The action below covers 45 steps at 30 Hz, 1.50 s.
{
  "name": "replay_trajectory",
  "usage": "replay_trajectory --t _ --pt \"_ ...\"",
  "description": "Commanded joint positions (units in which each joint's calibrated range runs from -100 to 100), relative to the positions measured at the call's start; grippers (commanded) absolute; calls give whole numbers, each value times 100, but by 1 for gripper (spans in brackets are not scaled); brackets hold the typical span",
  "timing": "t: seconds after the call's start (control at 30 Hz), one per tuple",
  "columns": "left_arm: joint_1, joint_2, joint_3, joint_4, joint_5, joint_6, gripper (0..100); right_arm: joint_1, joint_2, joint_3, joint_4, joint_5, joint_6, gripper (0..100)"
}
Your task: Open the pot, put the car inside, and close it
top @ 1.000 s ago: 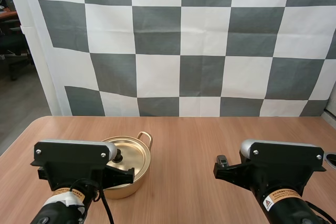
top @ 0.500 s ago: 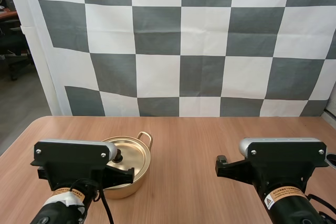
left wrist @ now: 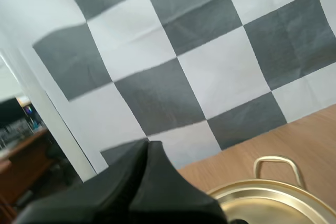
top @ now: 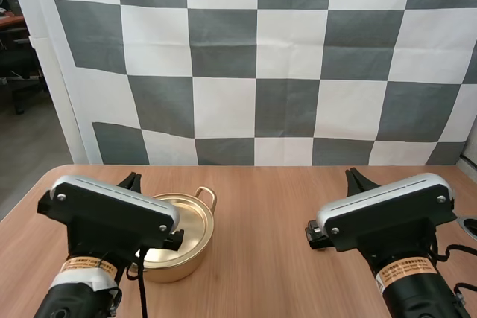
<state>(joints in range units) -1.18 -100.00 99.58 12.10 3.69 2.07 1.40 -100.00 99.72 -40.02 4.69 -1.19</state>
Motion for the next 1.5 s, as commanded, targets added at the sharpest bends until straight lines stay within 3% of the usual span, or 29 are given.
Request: replay_trajectory --t 0.0,0.13,0.33,0.4,0.53,0.67,0.87,1.07,1.27,1.47 --pt "2 0 -566 723 -1632 -304 0 1 0 -510 -984 143 100 0" --pt "2 139 -1946 307 1373 -1154 0 1 218 -1673 300 802 126 0" --pt "2 1126 -4038 -612 4131 -1155 0 1 1807 -3756 1488 3475 53 0" --pt "2 1619 -4846 -887 5263 -1155 0 1 2540 -4517 1888 4636 -197 0" --pt "2 2598 -6232 -1134 7209 -1145 0 1 3868 -5798 2890 6874 -1264 0" --pt "2 3346 -6980 -1134 8477 -1131 0 1 4746 -6495 3925 8372 -1812 0" --pt "2 4143 -6986 -1145 9631 -894 0 1 5350 -6474 4904 8767 -1931 0" --pt "2 4536 -6157 -1210 9631 -721 0 1 5380 -6263 4956 8767 -2055 0" --pt "2 4524 -5089 -1802 9631 -111 0 1 5380 -6262 4956 8801 -2138 0" --pt "2 4500 -4485 -1768 9631 -83 0 1 5380 -6262 4956 8801 -2138 0"
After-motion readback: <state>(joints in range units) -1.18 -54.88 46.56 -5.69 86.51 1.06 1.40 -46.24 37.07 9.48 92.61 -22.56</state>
